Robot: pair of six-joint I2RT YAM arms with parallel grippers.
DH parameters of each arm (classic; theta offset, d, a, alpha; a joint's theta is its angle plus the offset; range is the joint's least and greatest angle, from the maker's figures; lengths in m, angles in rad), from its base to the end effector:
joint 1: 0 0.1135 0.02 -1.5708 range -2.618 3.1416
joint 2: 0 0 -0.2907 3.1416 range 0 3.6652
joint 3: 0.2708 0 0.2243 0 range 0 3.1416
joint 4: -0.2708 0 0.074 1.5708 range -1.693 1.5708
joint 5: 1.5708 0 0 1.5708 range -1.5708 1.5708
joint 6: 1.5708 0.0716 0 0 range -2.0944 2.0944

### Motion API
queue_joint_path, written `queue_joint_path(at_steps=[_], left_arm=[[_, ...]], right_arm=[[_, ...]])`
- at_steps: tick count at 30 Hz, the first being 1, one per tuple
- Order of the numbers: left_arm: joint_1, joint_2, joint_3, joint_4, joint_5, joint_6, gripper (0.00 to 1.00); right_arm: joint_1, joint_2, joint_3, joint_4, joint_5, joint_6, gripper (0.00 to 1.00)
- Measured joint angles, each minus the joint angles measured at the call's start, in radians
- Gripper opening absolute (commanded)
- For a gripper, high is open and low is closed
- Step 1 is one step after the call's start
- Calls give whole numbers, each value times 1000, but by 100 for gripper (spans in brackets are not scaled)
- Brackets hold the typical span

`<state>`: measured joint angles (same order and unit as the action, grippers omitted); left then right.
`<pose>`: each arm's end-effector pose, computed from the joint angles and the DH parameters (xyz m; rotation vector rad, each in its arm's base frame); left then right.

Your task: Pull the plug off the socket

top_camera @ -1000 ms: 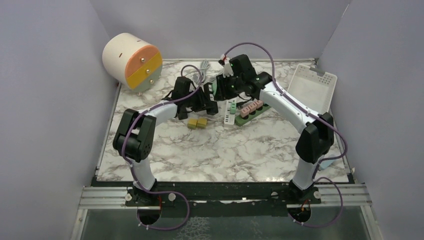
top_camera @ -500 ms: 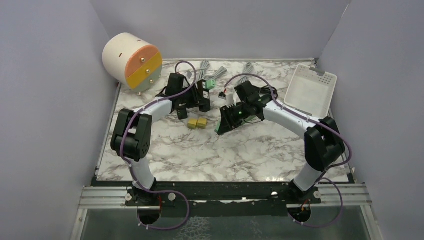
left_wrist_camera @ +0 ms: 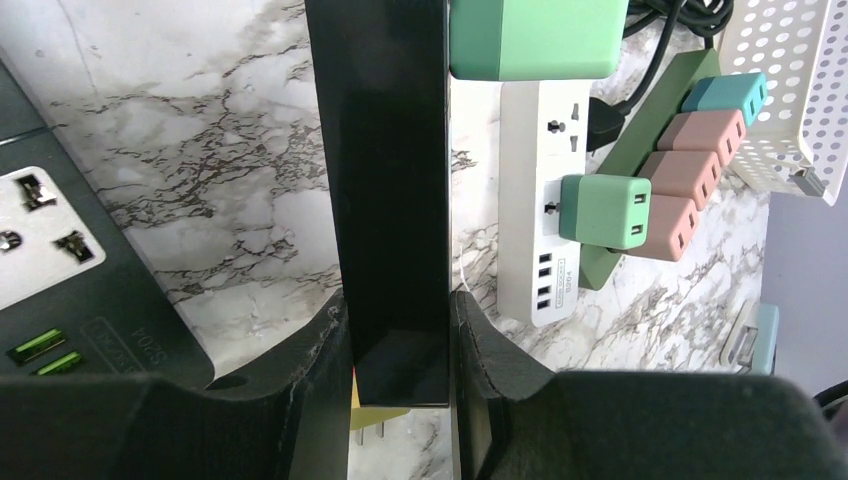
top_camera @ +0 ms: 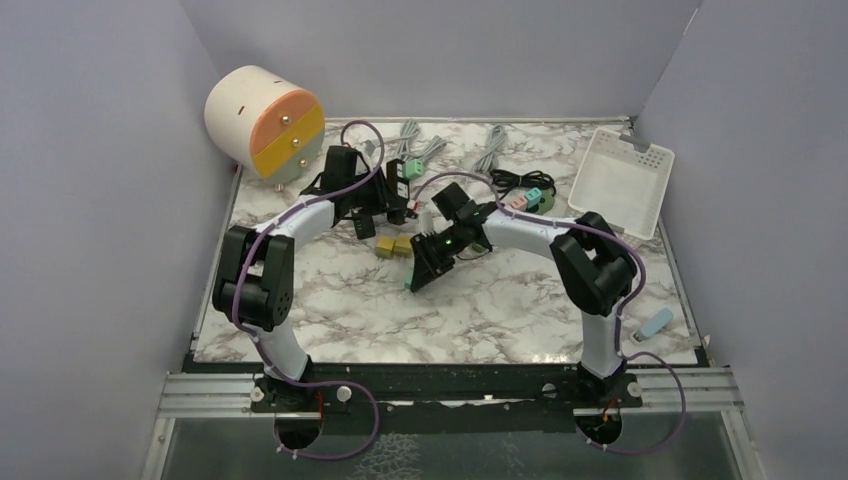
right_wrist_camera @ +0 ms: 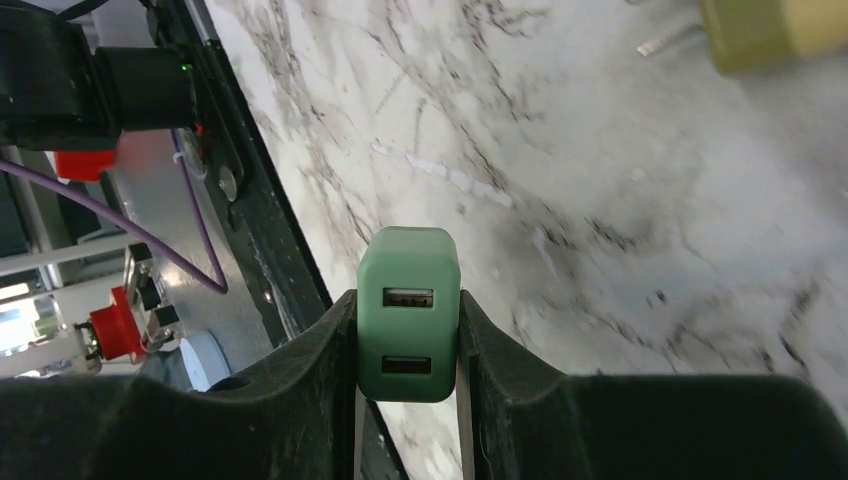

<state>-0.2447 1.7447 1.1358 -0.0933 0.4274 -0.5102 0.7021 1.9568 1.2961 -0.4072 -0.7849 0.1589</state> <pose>0.3694 -0.1228 0.2355 -0.0762 2.3506 -0.8721 0.2704 0.2950 0.1883 -1.0076 2.5410 1.3139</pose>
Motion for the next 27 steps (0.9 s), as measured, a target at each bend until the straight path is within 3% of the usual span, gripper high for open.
queue_joint_path(at_steps=[13,21,24,27], left_arm=[[23,-11,-17,0,-11,22,0],[40,-17,-28,-2,-14,32,0],[41,-19,-32,-2,-14,35,0],[42,-19,-32,-2,-14,37,0]], right_arm=[[79,183,158,117,-24,136,28],[95,211,195,107,-14,141,62],[95,211,203,82,5,128,70],[95,210,209,56,35,113,71]])
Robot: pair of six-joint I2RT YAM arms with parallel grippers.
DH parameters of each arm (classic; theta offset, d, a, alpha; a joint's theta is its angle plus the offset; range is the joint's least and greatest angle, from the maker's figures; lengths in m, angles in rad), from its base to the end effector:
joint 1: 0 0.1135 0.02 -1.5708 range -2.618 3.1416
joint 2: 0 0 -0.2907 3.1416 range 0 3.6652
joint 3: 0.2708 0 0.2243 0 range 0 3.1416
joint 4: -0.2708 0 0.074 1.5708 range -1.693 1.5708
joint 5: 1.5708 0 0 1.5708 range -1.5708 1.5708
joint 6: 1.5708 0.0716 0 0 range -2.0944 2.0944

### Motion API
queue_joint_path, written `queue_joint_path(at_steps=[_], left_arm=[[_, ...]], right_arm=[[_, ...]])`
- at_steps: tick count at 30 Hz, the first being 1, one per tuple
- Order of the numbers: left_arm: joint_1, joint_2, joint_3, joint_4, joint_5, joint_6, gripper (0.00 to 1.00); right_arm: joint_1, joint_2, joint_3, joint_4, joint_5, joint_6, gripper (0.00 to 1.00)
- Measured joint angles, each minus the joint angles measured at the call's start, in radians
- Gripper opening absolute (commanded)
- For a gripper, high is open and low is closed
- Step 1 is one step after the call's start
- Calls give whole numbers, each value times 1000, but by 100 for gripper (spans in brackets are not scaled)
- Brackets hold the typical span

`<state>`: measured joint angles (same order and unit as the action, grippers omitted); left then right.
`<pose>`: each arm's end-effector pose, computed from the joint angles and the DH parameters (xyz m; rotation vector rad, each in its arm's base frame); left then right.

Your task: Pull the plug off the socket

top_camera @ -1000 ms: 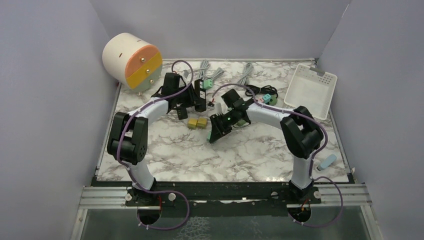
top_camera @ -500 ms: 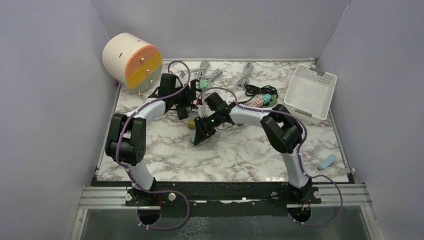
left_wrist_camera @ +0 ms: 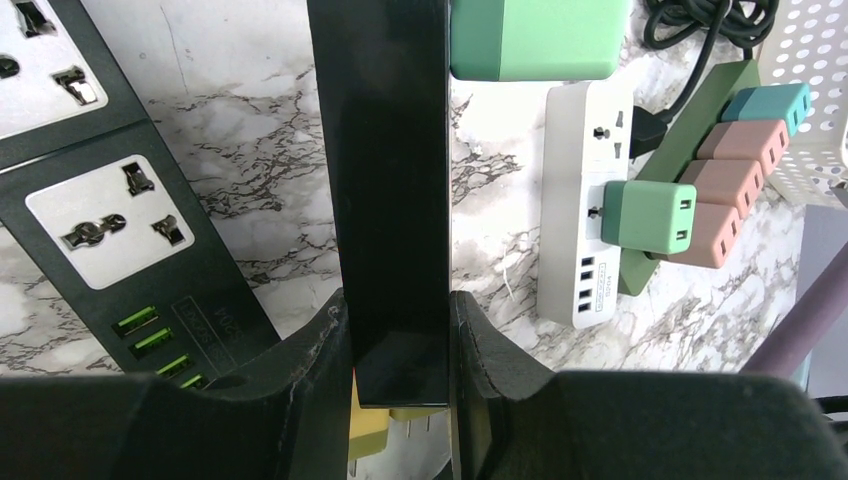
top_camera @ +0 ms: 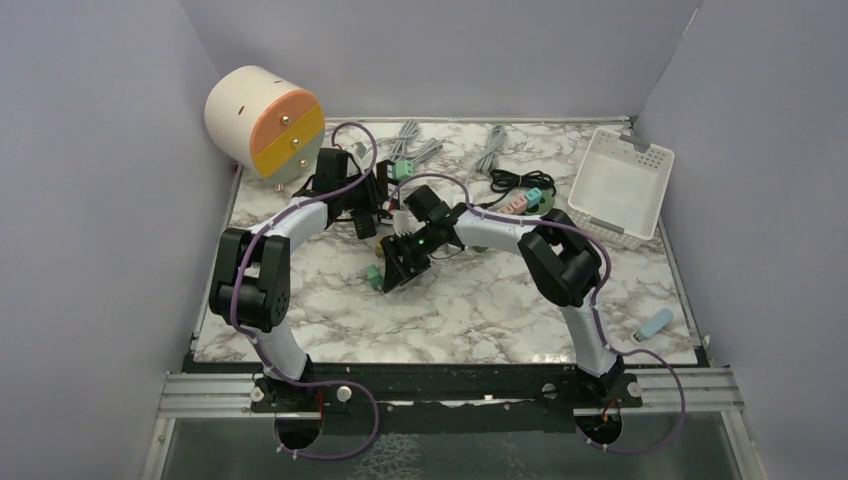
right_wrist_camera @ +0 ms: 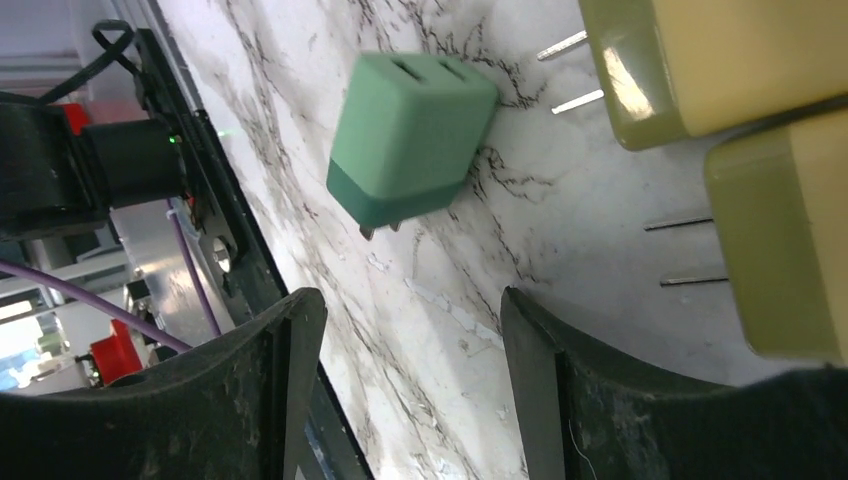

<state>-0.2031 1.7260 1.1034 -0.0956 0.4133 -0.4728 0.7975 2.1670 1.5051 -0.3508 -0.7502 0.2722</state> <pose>0.3670 -0.1049 0.2316 -0.0939 2.3511 -0.8160 0.2846 0.3615 0.1613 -1.0096 2.5649 1.3279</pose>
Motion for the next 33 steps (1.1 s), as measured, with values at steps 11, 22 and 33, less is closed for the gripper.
queue_joint_path(at_steps=[11,22,33], left_arm=[[1,-21,-4,-4,6,1,0],[1,-72,-56,5,20,-1,0],[-11,-105,-68,24,44,-14,0]], right_arm=[[-16,-153,-3,-113,266,-28,66],[-238,-399,-6,95,391,80,67],[-319,-132,185,142,277,178,67]])
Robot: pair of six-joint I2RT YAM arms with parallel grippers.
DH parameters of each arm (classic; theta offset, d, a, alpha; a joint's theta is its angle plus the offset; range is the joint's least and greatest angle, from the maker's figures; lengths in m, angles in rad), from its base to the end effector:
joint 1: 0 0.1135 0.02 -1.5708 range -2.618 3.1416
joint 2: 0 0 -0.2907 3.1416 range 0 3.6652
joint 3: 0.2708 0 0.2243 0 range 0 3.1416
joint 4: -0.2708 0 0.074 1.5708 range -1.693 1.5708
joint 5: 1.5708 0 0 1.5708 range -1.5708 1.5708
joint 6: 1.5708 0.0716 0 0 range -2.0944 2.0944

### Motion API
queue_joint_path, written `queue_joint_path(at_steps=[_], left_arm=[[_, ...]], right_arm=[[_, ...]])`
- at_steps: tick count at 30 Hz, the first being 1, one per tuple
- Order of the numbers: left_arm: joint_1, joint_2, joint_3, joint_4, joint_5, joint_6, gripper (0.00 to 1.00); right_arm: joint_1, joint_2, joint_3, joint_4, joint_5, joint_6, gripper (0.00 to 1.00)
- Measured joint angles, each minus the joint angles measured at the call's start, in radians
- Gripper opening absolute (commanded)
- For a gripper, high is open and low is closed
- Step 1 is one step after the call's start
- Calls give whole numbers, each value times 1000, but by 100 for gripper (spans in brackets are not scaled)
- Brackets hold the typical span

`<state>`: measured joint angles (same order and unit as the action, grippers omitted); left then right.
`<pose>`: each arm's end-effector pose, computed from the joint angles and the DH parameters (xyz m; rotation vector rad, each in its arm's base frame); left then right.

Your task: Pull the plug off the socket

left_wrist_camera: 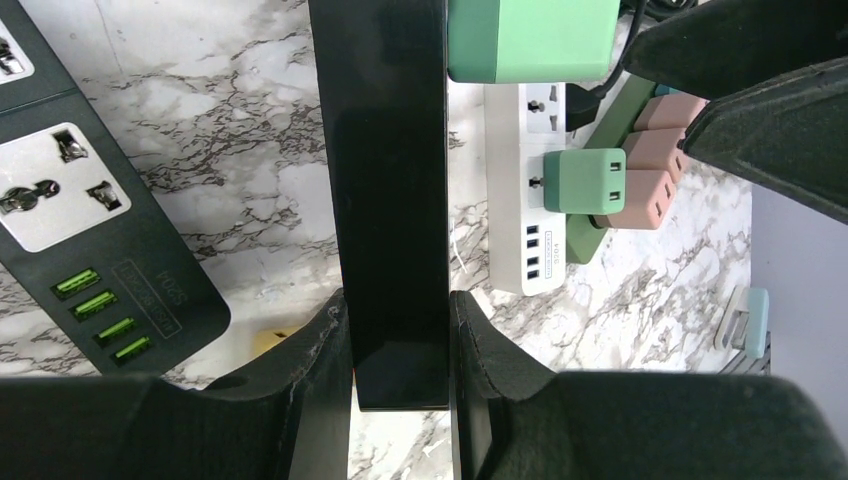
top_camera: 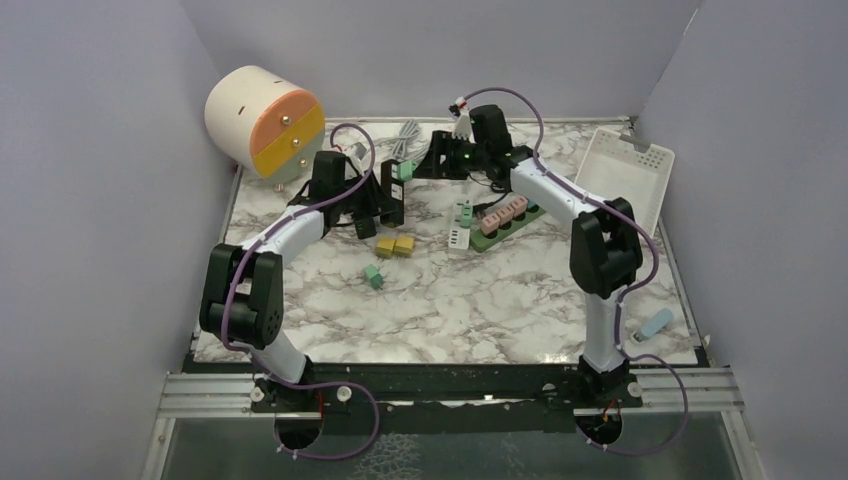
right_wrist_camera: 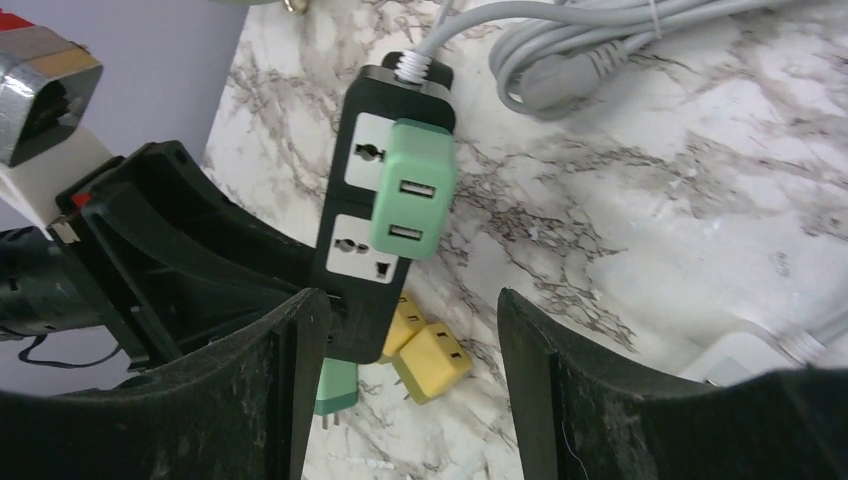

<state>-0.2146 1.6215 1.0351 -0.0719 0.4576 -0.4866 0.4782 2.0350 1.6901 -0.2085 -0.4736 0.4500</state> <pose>0.3424 -0.1070 0.2496 -0.0510 2.2977 -0.8843 0.4209 0.2549 0.2844 -0.3298 2.2144 1.0326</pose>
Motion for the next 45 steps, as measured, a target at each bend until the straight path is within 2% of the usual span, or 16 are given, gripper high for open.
queue_joint_path(at_steps=[11,14,16,18,19,20,26,35,37,42,45], left_arm=[[-29,0,0,16,2,-8,0],[-37,0,0,24,7,-12,0],[-38,0,0,28,10,-16,0],[-42,0,0,32,14,-21,0],[-42,0,0,32,16,-23,0],[-42,0,0,33,15,-22,0],[-46,0,0,40,-2,-20,0],[-64,19,39,18,-15,-21,0],[-69,27,56,17,-5,-21,0],[-80,42,105,10,3,-20,0],[-87,55,122,2,2,-21,0]], right_arm=[[7,89,71,65,-75,85,65],[6,134,115,67,-83,102,60],[6,159,141,66,-88,110,49],[6,178,162,65,-93,117,25],[6,185,172,63,-94,115,6],[6,190,179,59,-95,120,1],[10,196,237,-41,-58,90,1],[68,118,279,-197,211,-65,1],[66,92,258,-180,203,-90,1],[3,81,228,-135,38,-50,1],[26,83,269,-205,139,-76,1]])
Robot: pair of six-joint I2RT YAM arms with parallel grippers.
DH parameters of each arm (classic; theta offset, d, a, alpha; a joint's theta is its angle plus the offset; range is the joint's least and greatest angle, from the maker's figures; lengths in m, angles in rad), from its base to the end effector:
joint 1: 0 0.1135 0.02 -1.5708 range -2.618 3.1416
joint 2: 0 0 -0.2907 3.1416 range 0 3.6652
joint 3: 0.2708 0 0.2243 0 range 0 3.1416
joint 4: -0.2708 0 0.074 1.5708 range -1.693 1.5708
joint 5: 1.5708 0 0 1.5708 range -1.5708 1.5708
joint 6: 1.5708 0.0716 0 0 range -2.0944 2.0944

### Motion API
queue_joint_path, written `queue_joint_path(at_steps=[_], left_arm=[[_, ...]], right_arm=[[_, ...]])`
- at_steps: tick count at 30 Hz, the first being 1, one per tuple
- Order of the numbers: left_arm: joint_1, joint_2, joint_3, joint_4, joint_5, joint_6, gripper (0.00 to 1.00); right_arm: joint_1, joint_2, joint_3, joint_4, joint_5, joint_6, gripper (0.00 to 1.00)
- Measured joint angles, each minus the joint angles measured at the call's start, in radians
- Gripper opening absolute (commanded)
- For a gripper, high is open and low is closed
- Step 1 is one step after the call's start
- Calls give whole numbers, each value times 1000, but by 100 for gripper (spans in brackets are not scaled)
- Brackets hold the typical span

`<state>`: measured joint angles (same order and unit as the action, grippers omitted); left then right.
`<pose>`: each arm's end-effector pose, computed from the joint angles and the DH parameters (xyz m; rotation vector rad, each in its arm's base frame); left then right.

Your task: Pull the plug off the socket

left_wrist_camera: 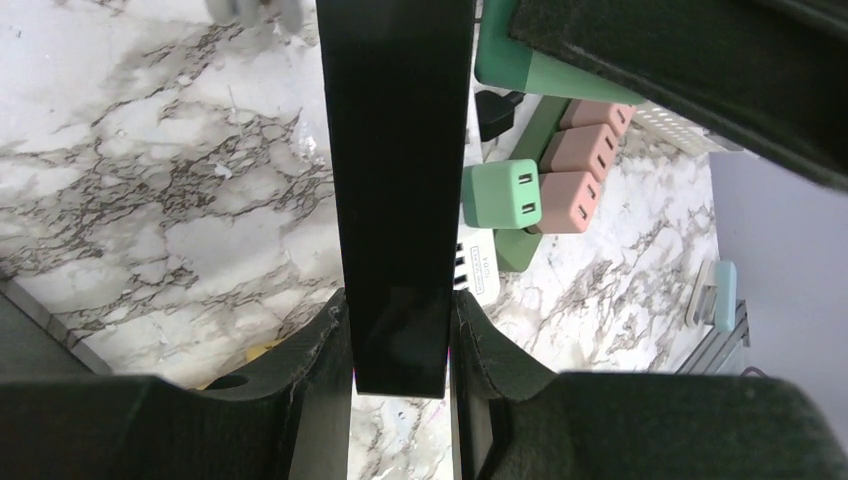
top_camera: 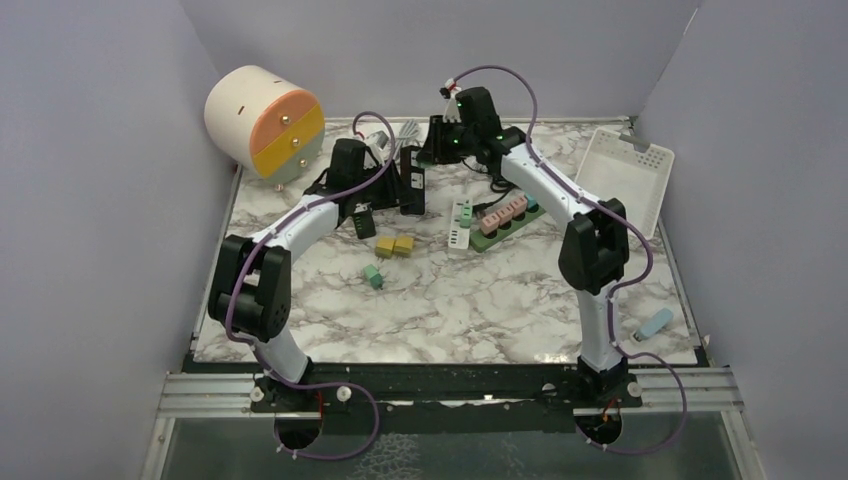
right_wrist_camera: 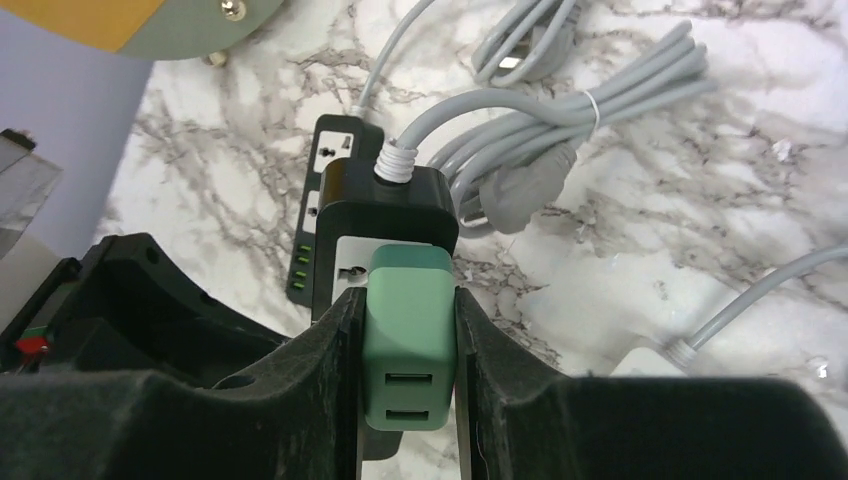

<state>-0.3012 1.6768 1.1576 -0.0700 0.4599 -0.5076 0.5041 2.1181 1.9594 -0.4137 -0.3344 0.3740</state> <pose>0.3564 -0.1440 0.2706 0.0478 2.2490 -0.9497 0.4380 0.2685 0.3101 -0.3491 2.2082 0.8561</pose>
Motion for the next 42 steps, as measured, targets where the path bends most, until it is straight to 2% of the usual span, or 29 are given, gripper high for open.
queue_joint_path(at_steps=[2,6,10,13,16,19,20,22,24,28,33,37,42], left_arm=[[1,7,4,-14,-3,1,0],[2,27,9,-40,3,9,0],[-5,51,26,-34,11,11,0],[-3,51,26,-45,4,15,0],[10,66,32,-43,-68,-2,0],[33,79,34,-46,-112,-9,0],[40,80,34,-46,-124,-10,0],[46,81,35,-46,-141,-11,0],[45,84,45,-47,-151,-10,0],[44,97,79,-58,-159,-2,0],[62,98,91,-61,-160,16,0],[91,98,91,-68,-158,27,0],[115,98,89,-68,-153,38,0]], right_arm=[[40,-6,12,-11,94,-37,1],[65,-24,-15,1,122,-76,1],[100,-16,37,-80,266,-87,1],[99,-46,-24,-3,192,-77,1],[88,-53,-27,-64,217,-61,1],[83,-97,-121,4,49,-13,1],[87,-108,-132,-20,32,-10,1],[110,-101,-89,-80,92,-38,1],[109,-114,-98,-66,68,-57,1],[96,-211,-294,13,-172,-90,1],[87,-230,-465,11,-472,-198,1],[116,-225,-540,-36,-528,-276,2],[166,-175,-536,-36,-556,-315,8]])
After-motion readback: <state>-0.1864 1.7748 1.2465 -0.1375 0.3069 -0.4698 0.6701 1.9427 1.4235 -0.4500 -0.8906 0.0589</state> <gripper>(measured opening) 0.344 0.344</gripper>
